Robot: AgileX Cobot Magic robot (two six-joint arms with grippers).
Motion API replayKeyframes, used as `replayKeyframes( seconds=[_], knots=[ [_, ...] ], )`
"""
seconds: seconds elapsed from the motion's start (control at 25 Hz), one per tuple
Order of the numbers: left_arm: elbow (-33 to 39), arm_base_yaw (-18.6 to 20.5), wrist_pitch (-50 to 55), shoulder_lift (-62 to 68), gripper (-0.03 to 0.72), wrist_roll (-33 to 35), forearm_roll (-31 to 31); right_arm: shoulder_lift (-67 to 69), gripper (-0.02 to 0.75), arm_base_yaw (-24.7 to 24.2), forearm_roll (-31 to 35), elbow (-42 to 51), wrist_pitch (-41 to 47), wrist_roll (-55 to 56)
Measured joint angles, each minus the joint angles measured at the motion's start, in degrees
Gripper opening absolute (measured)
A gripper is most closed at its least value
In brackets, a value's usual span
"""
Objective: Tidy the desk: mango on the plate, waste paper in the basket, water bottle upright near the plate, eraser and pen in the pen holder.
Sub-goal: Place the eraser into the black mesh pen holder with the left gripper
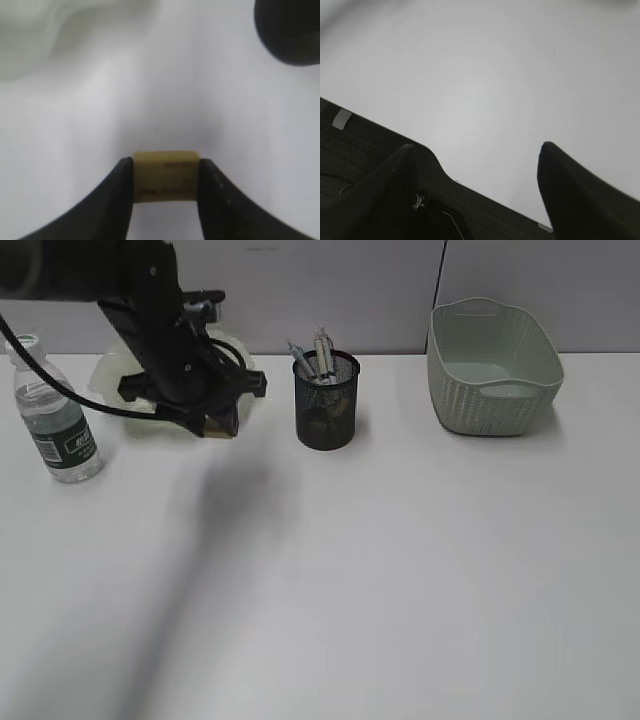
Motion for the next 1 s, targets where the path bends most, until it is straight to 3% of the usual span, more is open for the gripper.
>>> replayKeyframes(
  seconds=[0.2, 0.44, 1.0],
  knots=[
    [-1.3, 0.0, -2.3, -4.1, 0.309, 0.0, -0.6, 0.0, 0.585, 0.0, 0.0, 0.0, 0.0, 0.0],
    [-6.4, -0.2, -4.9, -4.5, 0.308, 0.0, -6.6, 0.0, 0.585, 0.0, 0.0, 0.0, 0.0, 0.0],
    [-10.1, -4.1, -17.9, -0.6, 0.307, 0.0, -14.4, 0.0, 0.585, 0.0, 0.0, 0.0, 0.0, 0.0]
  ],
)
